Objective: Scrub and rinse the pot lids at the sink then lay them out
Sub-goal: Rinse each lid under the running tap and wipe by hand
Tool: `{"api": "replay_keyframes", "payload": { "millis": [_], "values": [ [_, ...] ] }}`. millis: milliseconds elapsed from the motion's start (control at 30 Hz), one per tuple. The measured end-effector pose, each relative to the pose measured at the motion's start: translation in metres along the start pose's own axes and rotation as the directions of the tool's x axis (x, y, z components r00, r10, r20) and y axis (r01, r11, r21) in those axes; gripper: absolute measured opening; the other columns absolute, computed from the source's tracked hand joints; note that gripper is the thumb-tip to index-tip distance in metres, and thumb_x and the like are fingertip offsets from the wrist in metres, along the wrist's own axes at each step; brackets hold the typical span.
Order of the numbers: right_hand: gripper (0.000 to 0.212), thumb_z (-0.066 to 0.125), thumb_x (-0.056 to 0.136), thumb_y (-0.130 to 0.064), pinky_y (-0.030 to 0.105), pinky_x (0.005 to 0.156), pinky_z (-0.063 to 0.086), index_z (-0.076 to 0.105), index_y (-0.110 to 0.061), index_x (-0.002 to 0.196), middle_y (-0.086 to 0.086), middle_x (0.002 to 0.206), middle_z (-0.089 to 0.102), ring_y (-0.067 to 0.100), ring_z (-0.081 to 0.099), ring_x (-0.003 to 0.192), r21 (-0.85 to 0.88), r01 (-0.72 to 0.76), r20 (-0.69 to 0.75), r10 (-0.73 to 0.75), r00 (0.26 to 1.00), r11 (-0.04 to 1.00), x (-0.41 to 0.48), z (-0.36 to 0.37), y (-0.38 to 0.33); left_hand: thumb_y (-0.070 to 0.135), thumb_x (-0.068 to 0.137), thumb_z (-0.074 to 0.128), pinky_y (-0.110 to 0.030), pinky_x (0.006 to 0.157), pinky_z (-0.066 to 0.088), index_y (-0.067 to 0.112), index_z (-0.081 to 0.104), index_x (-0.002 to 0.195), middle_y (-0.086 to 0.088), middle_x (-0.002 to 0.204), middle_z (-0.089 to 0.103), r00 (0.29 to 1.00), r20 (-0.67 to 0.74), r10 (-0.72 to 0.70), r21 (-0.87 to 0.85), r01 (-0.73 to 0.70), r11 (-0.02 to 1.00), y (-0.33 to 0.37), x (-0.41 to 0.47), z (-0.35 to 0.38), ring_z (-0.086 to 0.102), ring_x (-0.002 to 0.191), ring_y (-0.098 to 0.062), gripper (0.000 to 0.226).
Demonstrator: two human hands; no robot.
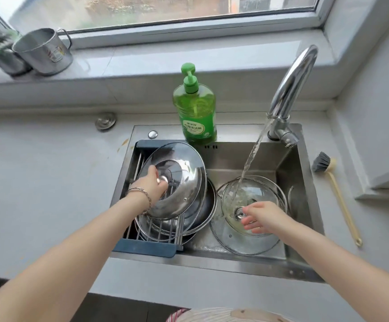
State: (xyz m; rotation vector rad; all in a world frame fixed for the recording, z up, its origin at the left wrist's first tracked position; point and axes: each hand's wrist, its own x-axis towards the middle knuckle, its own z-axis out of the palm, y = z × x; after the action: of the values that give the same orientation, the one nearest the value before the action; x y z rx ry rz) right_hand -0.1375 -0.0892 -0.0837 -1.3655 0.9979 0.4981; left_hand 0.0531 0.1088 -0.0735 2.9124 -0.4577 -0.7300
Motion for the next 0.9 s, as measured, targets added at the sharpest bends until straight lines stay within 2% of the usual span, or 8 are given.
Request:
{"api": "replay_keyframes", "payload": {
  "millis": [267,333,433,533,667,733,800,900],
  "values": [
    [0.020,0.048,0.096,-0.019,0.021,0.062,0.049,0.058,-0.006,0.108,0.007,0.077,0.064,0.015,0.061,0.067,-0.054,0.003,-0.044,-0.006,0.999,0.999,0.007,-0.007,0.016,0.021,0.094,0.036,-0.031,0.056,0.038,0.008,0.031,0.114,-0.011,0.079,0.060,0.997,0.062,-0.045,0.058,0.041,0.997,-0.021,0.021,0.038,0.052,0.061,-0.023,0.025],
    [0.019,0.050,0.096,-0.019,0.022,0.063,0.049,0.059,-0.007,0.107,0.007,0.078,0.064,0.016,0.062,0.069,-0.056,-0.008,-0.053,0.005,0.999,0.998,0.012,-0.011,0.023,0.021,0.092,0.037,-0.034,0.062,0.042,0.009,0.029,0.119,-0.013,0.086,0.061,0.990,0.103,-0.093,0.083,0.084,0.993,-0.016,0.025,0.040,0.057,0.072,-0.027,0.030],
    [0.012,0.050,0.096,-0.020,0.022,0.060,0.048,0.058,-0.012,0.099,0.007,0.078,0.064,0.016,0.062,0.068,-0.062,-0.025,-0.068,0.021,0.997,0.998,0.022,-0.015,0.035,0.026,0.092,0.043,-0.040,0.082,0.043,0.011,0.025,0.131,-0.021,0.125,0.046,0.970,0.109,-0.216,0.151,0.198,0.968,0.003,0.022,0.038,0.050,0.110,-0.035,0.045],
    [0.010,0.049,0.095,-0.017,0.022,0.057,0.046,0.055,-0.015,0.088,0.006,0.074,0.061,0.015,0.059,0.063,-0.059,-0.075,-0.118,0.068,0.991,0.995,0.045,-0.021,0.052,0.024,0.088,0.050,-0.040,0.099,0.035,0.012,0.036,0.129,-0.017,0.141,0.026,0.998,-0.046,0.039,0.251,-0.026,0.968,0.029,0.012,0.039,0.032,0.126,-0.032,0.045],
    [0.018,0.047,0.089,-0.003,0.019,0.043,0.040,0.045,-0.006,0.071,0.010,0.068,0.043,0.021,0.043,0.055,0.111,-0.236,-0.300,0.259,0.918,0.965,0.089,-0.036,0.077,0.013,0.086,0.048,-0.032,0.082,0.043,0.009,0.056,0.107,-0.007,0.118,0.047,0.928,-0.120,0.353,-0.004,-0.356,0.934,0.065,-0.004,0.048,0.045,0.107,-0.025,0.023],
    [0.008,0.050,0.091,-0.009,0.026,0.069,0.049,0.052,-0.002,0.095,0.017,0.096,0.053,0.030,0.055,0.083,0.171,-0.302,-0.323,0.343,0.882,0.938,0.106,-0.041,0.084,0.014,0.088,0.045,-0.030,0.077,0.044,0.011,0.058,0.101,-0.003,0.107,0.054,0.943,-0.020,0.333,-0.112,-0.333,0.936,0.080,-0.008,0.053,0.052,0.095,-0.021,0.019],
    [0.043,0.055,0.091,-0.015,0.036,0.096,0.042,0.044,0.003,0.128,0.015,0.130,0.047,0.034,0.048,0.118,0.221,-0.356,-0.302,0.411,0.860,0.908,0.120,-0.045,0.091,0.013,0.089,0.043,-0.032,0.076,0.048,0.014,0.059,0.096,-0.004,0.097,0.059,0.958,0.085,0.273,-0.202,-0.252,0.946,0.091,-0.008,0.057,0.056,0.083,-0.020,0.018],
    [0.076,0.066,0.083,-0.020,0.039,0.108,0.033,0.024,-0.001,0.144,0.018,0.147,0.032,0.033,0.035,0.132,0.156,-0.378,-0.393,0.409,0.824,0.912,0.135,-0.051,0.096,0.013,0.090,0.042,-0.031,0.077,0.051,0.016,0.061,0.094,0.001,0.090,0.063,0.972,0.136,0.190,-0.281,-0.146,0.949,0.099,-0.002,0.064,0.060,0.081,-0.018,0.019]
  ]
}}
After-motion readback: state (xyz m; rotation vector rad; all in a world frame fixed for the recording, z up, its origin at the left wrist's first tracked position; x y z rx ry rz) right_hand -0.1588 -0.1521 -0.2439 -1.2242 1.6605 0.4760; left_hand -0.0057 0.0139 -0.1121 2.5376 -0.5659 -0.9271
